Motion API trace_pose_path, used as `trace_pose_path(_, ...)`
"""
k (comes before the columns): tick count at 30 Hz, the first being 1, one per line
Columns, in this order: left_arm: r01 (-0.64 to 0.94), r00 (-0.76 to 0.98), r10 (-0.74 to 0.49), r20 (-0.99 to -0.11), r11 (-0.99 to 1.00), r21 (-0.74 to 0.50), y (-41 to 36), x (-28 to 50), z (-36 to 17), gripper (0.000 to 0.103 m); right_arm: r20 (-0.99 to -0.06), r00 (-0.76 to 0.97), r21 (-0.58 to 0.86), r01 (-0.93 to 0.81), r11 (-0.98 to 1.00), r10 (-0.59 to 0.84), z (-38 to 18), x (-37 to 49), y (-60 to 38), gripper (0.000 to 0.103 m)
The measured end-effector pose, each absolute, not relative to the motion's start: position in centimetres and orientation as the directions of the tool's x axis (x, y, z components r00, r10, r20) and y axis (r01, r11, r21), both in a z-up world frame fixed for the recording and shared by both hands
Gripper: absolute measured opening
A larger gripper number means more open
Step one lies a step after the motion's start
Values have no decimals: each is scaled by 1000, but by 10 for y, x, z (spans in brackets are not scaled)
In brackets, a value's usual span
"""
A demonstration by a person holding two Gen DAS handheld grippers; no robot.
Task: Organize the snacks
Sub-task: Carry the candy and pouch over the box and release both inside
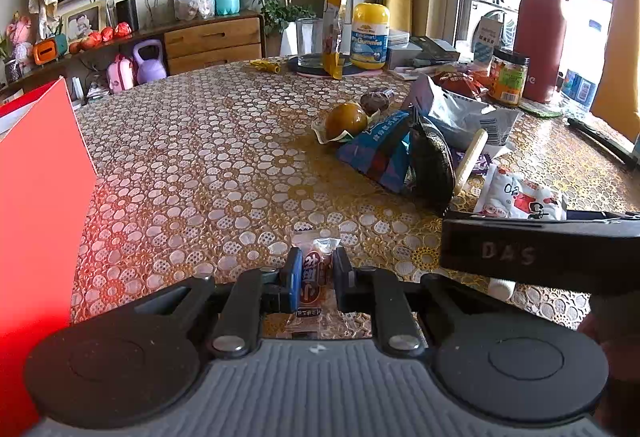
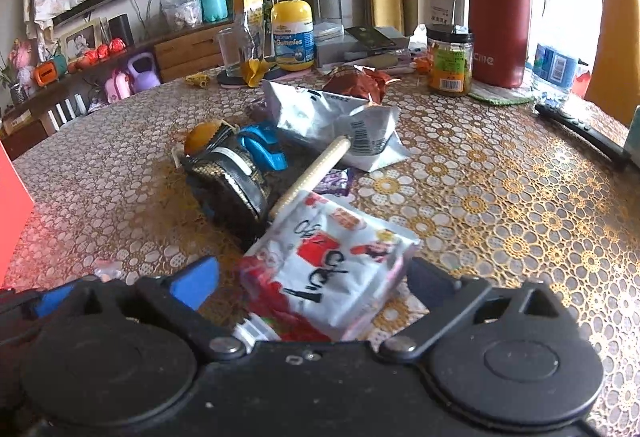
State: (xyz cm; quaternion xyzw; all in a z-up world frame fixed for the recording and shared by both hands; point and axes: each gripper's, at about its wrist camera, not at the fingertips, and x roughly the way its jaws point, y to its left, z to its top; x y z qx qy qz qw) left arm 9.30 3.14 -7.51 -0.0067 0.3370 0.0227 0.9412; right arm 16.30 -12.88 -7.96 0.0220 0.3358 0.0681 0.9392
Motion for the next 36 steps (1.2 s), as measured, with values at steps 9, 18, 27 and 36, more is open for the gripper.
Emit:
trace_pose_path(9, -45, 778, 37, -627, 999, 4, 32, 89, -73, 16, -581, 798, 94, -125, 988, 156, -83, 158, -136, 79)
trace_pose_path(18, -50, 792, 44, -609, 999, 8, 34, 76, -61, 16, -574, 798, 147, -123, 981, 186, -79, 147, -146, 78)
trace_pose_path(27, -63, 821, 55, -568, 998, 6, 39, 53, -35, 16, -524, 825, 165, -147, 975, 213, -53, 124, -150, 78)
trace_pose_path(36, -95, 861, 85, -502, 995, 4, 51, 21, -3, 16, -458, 847, 160, -221, 962, 271, -18, 95, -134, 78)
